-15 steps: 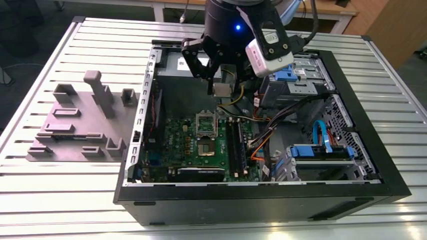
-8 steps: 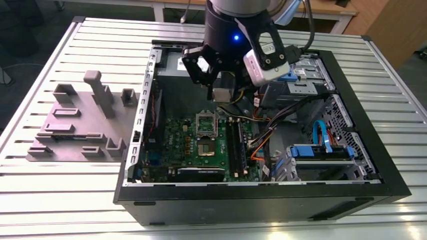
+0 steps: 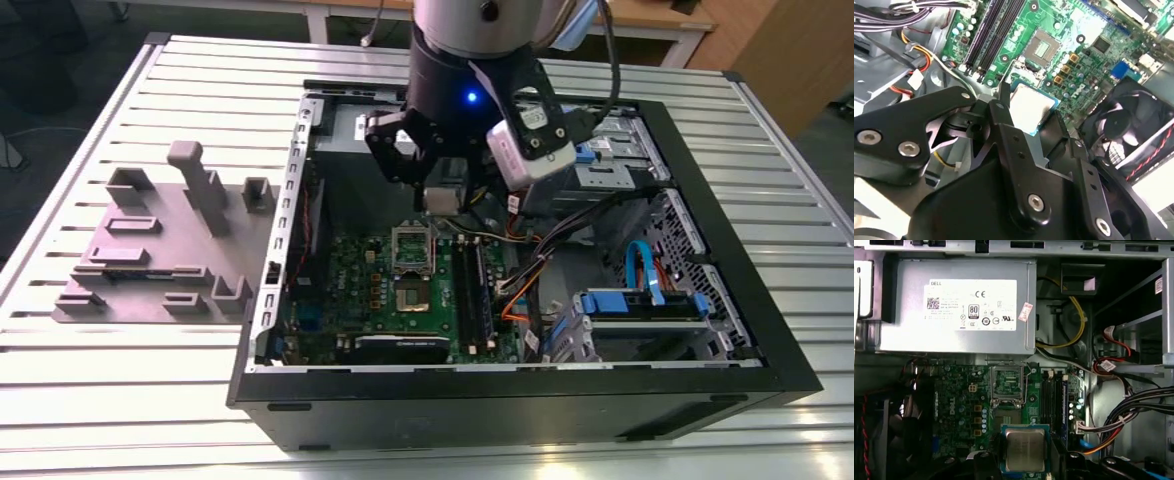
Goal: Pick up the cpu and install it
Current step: 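Place the cpu into insertion slot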
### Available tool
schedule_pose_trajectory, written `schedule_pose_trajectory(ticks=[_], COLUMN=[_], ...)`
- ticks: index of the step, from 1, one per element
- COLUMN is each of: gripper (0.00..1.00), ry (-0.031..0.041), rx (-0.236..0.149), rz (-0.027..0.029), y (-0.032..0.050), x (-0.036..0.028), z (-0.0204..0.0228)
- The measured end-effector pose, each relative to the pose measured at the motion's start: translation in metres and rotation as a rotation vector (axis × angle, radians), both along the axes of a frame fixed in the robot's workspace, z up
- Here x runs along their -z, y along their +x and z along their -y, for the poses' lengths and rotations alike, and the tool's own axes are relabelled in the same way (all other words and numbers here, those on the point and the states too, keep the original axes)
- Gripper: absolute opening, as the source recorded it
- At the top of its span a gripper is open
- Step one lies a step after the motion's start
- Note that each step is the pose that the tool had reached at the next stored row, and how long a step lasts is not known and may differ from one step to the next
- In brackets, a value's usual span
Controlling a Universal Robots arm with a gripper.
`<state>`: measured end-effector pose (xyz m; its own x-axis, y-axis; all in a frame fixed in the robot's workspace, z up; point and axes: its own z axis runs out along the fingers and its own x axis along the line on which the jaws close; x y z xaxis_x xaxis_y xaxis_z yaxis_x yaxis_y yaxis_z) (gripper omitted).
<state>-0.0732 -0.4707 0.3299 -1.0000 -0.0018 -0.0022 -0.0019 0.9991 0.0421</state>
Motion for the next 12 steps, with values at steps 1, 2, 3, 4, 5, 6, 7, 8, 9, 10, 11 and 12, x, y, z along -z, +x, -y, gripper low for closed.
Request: schedule_pose_trajectory(ticks=[1, 2, 3, 4, 5, 6, 7, 8, 9, 10, 11, 12], gripper=[0.47, 0.47, 0.47, 0.47, 0.47, 0.47, 0.47, 0.47, 0.47, 0.47, 0.47, 0.47], ry=[-0.0001, -0.0001, 0.0004, 0.0004, 0.0002, 0.0002, 0.0002, 0.0001, 0.0002, 0.0002, 0.0001, 0.0001], rx=[0.0, 0.0, 0.0, 0.001, 0.002, 0.004, 0.004, 0.005, 0.006, 0.007, 0.01, 0.012], rz=[-0.0001, -0.0002, 0.0001, 0.0001, -0.0001, -0.0001, -0.0001, -0.0001, -0.0001, 0.0, -0.0001, -0.0001], y=[-0.0025, -0.0051, -0.007, -0.0085, -0.0094, -0.0094, -0.0094, -0.0093, -0.0092, -0.0091, -0.0091, -0.009], x=[0.0019, 0.0037, 0.0057, 0.0075, 0.0092, 0.011, 0.0128, 0.0147, 0.0165, 0.0183, 0.0201, 0.0219], z=[0.0016, 0.0031, 0.0038, 0.0042, 0.0045, 0.0045, 0.0045, 0.0046, 0.0046, 0.0047, 0.0047, 0.0048])
